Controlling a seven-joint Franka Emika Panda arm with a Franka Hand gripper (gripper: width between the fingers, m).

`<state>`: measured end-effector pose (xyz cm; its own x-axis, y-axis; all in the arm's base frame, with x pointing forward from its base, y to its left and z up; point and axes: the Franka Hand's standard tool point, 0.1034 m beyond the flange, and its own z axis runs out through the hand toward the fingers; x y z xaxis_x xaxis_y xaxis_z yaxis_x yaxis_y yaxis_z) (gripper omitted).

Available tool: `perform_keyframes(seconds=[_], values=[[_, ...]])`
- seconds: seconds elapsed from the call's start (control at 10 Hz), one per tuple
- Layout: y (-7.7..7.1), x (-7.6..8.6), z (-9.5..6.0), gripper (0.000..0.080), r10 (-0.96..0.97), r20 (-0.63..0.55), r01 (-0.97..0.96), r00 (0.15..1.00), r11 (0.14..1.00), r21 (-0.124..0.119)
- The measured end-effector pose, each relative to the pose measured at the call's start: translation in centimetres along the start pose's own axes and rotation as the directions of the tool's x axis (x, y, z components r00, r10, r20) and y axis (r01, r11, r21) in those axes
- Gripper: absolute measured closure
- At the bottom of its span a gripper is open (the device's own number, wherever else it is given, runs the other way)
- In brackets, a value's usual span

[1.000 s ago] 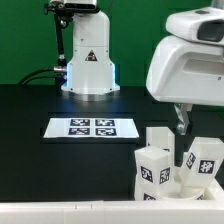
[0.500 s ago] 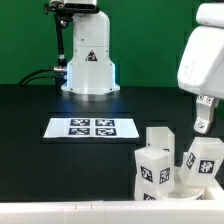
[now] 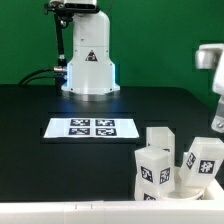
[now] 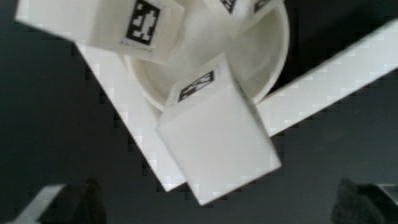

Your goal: Assemble stool

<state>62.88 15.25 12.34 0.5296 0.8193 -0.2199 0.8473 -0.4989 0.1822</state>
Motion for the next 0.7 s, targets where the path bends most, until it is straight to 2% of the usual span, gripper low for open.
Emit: perform_keyframes(seconds=[0.1, 0.2, 0.3, 0.4, 0.5, 0.6, 0.7], values=[[0.6, -0.8, -0.1, 0.0151, 0.014, 0.0, -0.014, 1.0, 1.0, 0.023], [0.9, -1.5, 0.3, 0.0151, 0.032, 0.004, -0.032, 0.999, 0.999, 0.033], [1.1, -1.5, 0.4, 0.0151, -0.044, 0.01, 0.043, 0.999, 0.999, 0.02], [1.1, -1.6, 0.4, 0.0151, -0.108, 0.011, 0.108, 0.994, 0.994, 0.018], [0.9, -1.9, 0.7, 0.0151, -0.129, 0.04, 0.128, 0.991, 0.991, 0.029], [0.1, -1.5, 1.5, 0.0151, -0.171, 0.096, 0.166, 0.981, 0.984, 0.06], [-0.4, -0.5, 2.1, 0.0151, -0.211, 0.093, 0.205, 0.973, 0.976, 0.066]])
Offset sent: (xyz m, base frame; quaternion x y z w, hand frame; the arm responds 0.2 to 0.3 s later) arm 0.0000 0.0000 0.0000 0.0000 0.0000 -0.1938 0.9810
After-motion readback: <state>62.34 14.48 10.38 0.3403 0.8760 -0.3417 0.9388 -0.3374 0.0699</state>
